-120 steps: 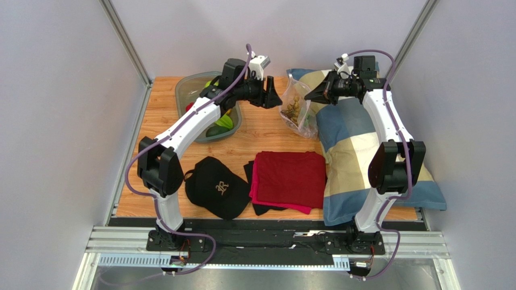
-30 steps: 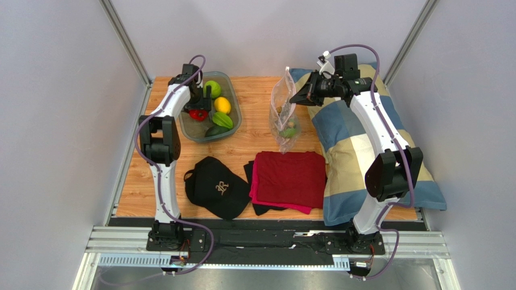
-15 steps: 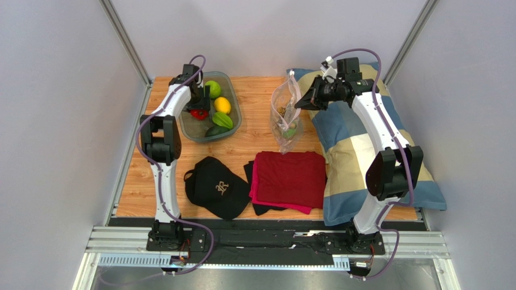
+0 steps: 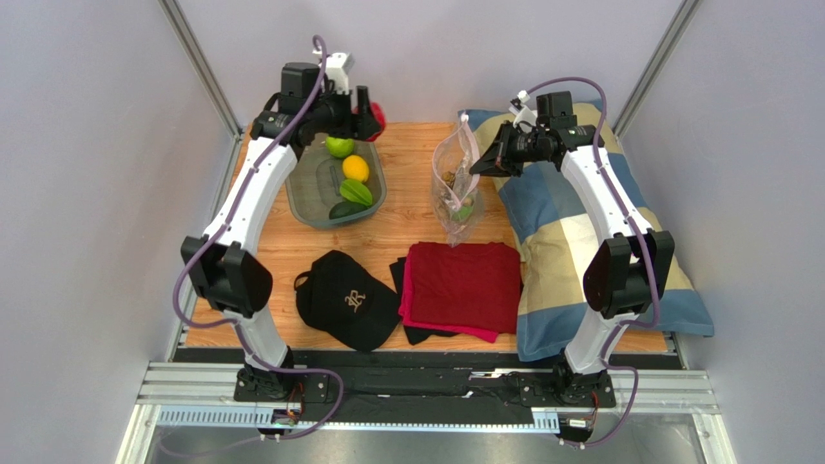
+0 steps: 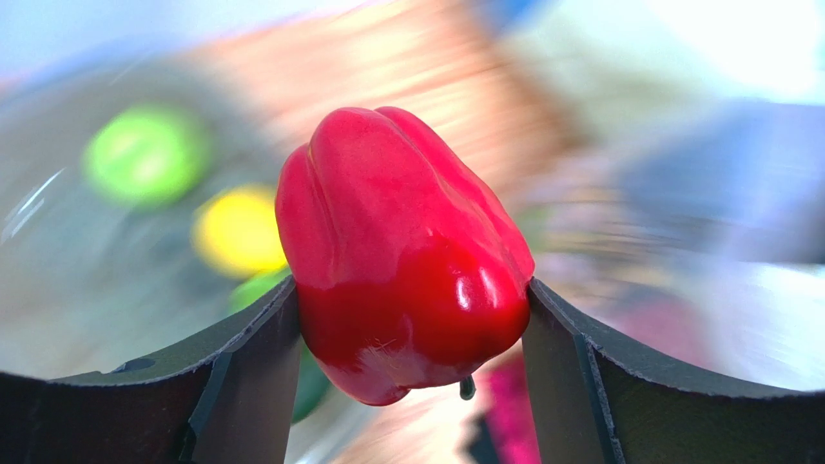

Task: Place the food in the zip-top bag and seal the zipper
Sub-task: Pick up the fake vegetable from the bin, then place the fake vegetable in the zipper food storage bag.

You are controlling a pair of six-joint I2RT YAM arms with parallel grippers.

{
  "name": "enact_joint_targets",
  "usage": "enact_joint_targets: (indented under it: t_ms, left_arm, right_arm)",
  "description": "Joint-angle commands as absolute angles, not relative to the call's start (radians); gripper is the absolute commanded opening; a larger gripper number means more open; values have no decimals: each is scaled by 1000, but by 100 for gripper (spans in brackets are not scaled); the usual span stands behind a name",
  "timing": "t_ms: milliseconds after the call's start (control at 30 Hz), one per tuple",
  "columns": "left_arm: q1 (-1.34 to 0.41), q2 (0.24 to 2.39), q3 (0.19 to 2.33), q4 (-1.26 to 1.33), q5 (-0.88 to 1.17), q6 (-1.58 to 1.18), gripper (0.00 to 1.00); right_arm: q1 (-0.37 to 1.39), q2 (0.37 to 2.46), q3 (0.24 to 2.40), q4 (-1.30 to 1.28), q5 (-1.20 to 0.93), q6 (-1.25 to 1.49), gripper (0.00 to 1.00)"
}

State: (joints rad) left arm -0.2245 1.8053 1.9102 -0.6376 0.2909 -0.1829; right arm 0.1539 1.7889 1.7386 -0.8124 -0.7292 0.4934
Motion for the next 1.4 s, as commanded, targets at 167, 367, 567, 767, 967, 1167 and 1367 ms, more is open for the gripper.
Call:
enact_joint_targets:
  t_ms: [167, 367, 567, 767, 967, 1167, 1367]
  left_arm:
    - [-497, 1739, 2000, -503, 591, -219, 63]
    - [-594, 1838, 2023, -540, 577, -206, 65]
    - [-614, 1914, 2036, -604, 431, -143, 65]
    - [-617, 1925, 2066, -678, 230, -95, 70]
    - [-615, 1893, 2082, -686, 362, -63, 99]
    - [-540, 1766, 1990, -462, 531, -257, 99]
    - [-427, 1714, 1982, -364, 505, -347, 99]
  right_arm:
    - [156, 1784, 1813, -799, -761, 508, 0]
    - [158, 1760, 1809, -805, -764, 509, 0]
    - [153, 1741, 1796, -818, -758, 500, 0]
    - [144, 1724, 1789, -827, -739, 488, 0]
    - [133, 1738, 1812, -825, -773, 488, 0]
    - [135, 1730, 1793, -824, -762, 477, 0]
    - [135, 1738, 1805, -821, -752, 476, 0]
